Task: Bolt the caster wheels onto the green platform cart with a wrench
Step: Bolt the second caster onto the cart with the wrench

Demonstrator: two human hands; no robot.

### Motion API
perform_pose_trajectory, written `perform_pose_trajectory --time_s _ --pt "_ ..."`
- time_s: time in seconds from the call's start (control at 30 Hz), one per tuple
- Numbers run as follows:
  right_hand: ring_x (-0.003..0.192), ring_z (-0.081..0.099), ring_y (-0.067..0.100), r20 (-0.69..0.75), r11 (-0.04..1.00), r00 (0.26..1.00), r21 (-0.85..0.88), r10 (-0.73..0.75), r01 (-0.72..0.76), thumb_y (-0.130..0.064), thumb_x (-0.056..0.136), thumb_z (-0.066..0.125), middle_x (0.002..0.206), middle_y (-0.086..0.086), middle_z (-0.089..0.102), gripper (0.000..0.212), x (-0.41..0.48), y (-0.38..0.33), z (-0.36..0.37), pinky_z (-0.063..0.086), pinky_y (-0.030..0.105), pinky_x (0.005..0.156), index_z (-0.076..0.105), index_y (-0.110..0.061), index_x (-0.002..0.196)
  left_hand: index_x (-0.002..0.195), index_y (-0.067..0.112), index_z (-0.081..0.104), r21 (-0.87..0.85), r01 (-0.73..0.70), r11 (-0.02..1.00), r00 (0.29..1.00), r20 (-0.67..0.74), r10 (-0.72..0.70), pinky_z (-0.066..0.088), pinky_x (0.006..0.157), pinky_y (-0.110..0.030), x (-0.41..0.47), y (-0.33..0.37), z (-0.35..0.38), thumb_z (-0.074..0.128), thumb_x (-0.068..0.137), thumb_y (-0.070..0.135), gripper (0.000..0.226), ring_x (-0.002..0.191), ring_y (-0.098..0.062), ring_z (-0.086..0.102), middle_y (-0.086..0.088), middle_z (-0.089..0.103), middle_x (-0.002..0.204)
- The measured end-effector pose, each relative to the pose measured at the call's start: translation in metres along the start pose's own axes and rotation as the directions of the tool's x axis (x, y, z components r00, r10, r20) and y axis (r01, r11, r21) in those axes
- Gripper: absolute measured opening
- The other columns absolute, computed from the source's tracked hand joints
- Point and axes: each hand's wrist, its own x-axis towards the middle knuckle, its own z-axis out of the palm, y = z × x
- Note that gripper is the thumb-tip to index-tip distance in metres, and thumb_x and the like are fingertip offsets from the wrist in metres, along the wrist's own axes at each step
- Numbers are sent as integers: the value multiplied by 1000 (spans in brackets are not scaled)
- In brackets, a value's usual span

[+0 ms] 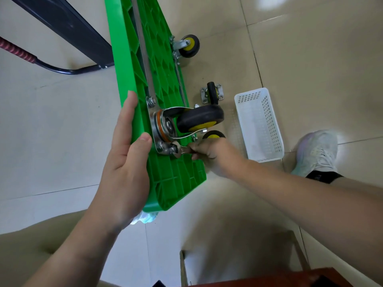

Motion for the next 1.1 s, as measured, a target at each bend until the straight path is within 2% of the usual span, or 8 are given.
perform_pose_trajectory --time_s 0.17,0.27,0.43,0.57,0.67,0.8,0.93,1.1 --pt "99 68 19 -98 990 990 108 99 -88 -18 91 71 106 0 75 26 -32 -8 21 54 37 91 74 -16 117 143 67 40 27 -1 1000 1000 -28 2 33 123 -45 -1 4 4 42 94 31 61 146 1 39 32 39 157" --pt "83 65 6 -112 957 973 237 200 -169 -19 86 77 85 -15 72 25 -52 -22 28 51 27 82 77 -21 111 147 66 36 87 7 996 999 -39 -3 30 125 -43 -1 5 4 42 93 35 62 147 3 36 32 35 159" --pt "55 61 16 10 743 903 565 429 -359 -19 86 77 56 -2 65 20 -78 -67 35 47 30 53 77 -35 73 155 58 30 145 15 989 999 -49 -8 26 127 -39 -1 10 4 41 94 37 65 145 11 32 36 34 155" --pt "57 66 24 65 653 899 664 434 -363 -20 85 78 68 13 71 12 -82 -90 25 53 37 59 78 -14 75 157 53 28 168 2 986 1000 -23 2 23 128 -35 -3 14 5 42 109 22 59 146 13 29 29 33 159" --pt "59 67 23 83 607 888 701 453 -375 -20 86 77 71 11 71 9 -86 -89 21 55 42 64 79 -13 80 157 55 27 170 -7 985 1000 -8 8 21 128 -32 -4 16 4 43 104 31 61 144 17 27 33 32 157" --pt "60 64 21 10 634 873 683 488 -363 -17 87 76 63 5 70 7 -85 -65 19 51 34 62 80 -18 93 156 57 27 156 -3 988 1000 -12 5 22 128 -35 -4 17 4 42 99 36 62 145 16 26 34 31 158" --pt "69 66 13 -68 696 872 634 485 -337 -8 83 79 81 -3 77 34 -73 -31 9 56 29 74 74 -9 116 148 68 30 116 21 993 1000 -1 -21 31 124 -45 -2 13 3 41 93 43 62 149 0 33 33 33 159" --pt "87 66 -5 -95 842 936 473 340 -258 -9 86 76 98 -12 75 32 -49 -12 1 47 9 84 74 -14 117 145 70 33 107 23 994 1000 -24 -21 33 123 -45 -2 12 5 42 92 39 62 146 1 37 35 36 155"
